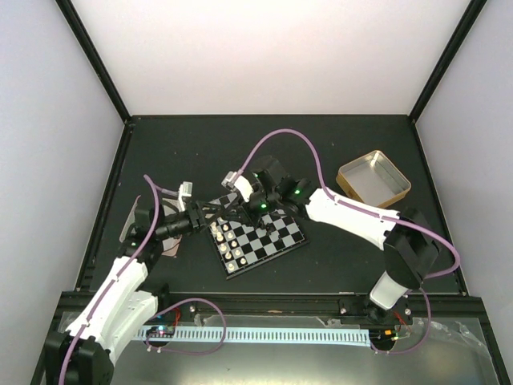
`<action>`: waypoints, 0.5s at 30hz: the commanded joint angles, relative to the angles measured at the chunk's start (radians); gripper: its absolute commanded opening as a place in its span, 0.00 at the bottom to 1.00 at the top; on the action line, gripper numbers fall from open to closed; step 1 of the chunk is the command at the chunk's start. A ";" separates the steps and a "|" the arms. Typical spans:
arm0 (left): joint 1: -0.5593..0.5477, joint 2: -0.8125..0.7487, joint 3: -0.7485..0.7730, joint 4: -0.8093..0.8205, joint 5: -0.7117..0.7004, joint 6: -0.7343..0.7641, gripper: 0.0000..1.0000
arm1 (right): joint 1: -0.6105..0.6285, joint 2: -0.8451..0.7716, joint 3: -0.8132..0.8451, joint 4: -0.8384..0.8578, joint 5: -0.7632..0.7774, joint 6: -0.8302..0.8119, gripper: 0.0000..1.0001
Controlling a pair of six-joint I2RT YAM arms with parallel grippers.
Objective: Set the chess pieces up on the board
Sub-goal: Place the chess piece on the chessboard.
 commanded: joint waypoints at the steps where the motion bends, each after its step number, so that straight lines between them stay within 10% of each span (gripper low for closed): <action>1: -0.017 0.014 -0.009 0.088 0.053 -0.057 0.44 | 0.007 0.023 0.031 0.046 0.024 0.024 0.05; 15: -0.032 0.005 -0.016 0.182 0.055 -0.166 0.05 | 0.003 -0.075 -0.076 0.235 0.151 0.252 0.20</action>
